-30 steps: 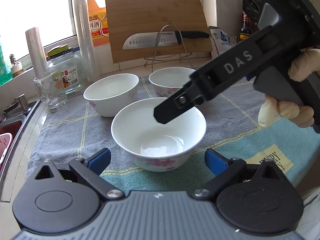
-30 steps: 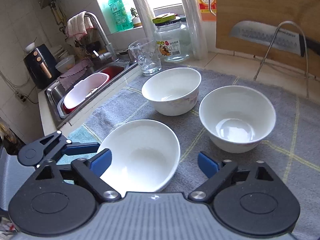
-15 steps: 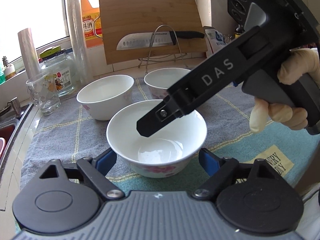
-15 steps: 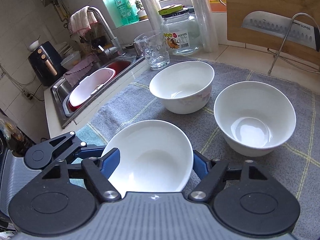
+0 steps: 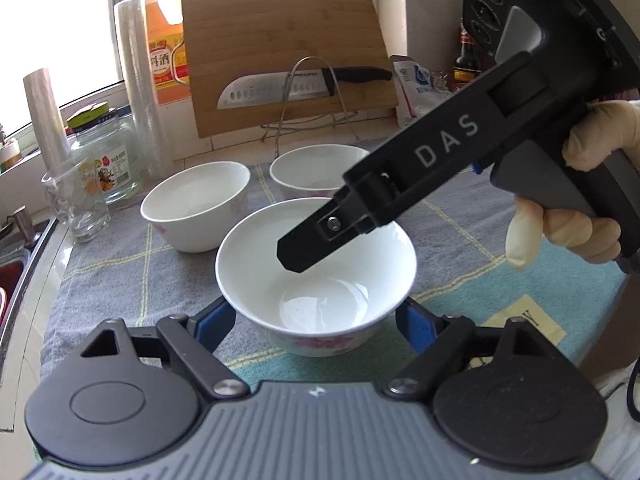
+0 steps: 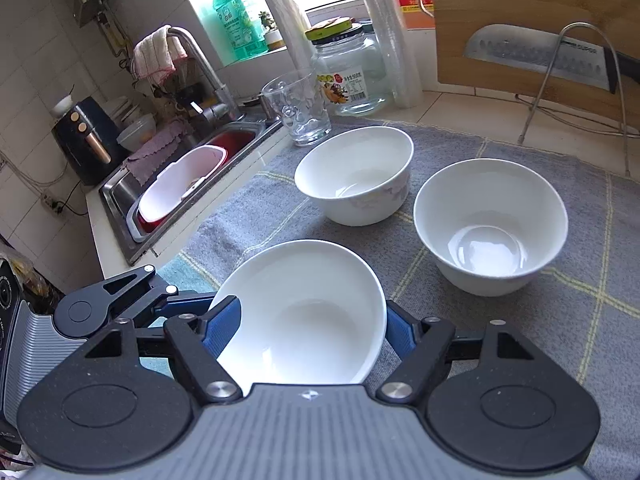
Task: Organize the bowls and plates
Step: 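Lift the white bowl with the right gripper and carry it across the mat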
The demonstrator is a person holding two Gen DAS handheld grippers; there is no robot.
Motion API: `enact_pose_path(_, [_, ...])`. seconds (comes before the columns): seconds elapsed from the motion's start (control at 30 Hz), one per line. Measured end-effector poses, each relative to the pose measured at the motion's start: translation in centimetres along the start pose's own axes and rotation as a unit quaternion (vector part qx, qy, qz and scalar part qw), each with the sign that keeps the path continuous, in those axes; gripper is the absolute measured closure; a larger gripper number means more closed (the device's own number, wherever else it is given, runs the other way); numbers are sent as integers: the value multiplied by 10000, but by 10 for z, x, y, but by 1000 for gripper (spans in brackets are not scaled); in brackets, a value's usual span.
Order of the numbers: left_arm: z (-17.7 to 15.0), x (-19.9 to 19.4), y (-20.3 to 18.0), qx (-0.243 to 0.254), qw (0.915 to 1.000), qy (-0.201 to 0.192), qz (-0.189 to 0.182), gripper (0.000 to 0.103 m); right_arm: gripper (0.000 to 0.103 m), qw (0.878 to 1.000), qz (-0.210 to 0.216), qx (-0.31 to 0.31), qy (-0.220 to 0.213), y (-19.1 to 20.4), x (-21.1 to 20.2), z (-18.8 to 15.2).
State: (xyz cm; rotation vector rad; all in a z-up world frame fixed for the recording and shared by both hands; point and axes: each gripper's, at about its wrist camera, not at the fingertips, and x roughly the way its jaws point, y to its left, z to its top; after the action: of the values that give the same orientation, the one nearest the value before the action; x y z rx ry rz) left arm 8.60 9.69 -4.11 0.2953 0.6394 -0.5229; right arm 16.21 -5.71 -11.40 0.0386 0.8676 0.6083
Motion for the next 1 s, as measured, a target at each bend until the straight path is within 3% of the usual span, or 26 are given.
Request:
enact_pose_path(0.57, [22,13,-49,382,9957,-72,-841,16,21,9956,-732,520,-269,-29,-63,-37])
enact_pose_path(1.0, [27,32,-72,542,9920,67,-1136,16,21,9918,-901,859,-297,-53,-82,-58])
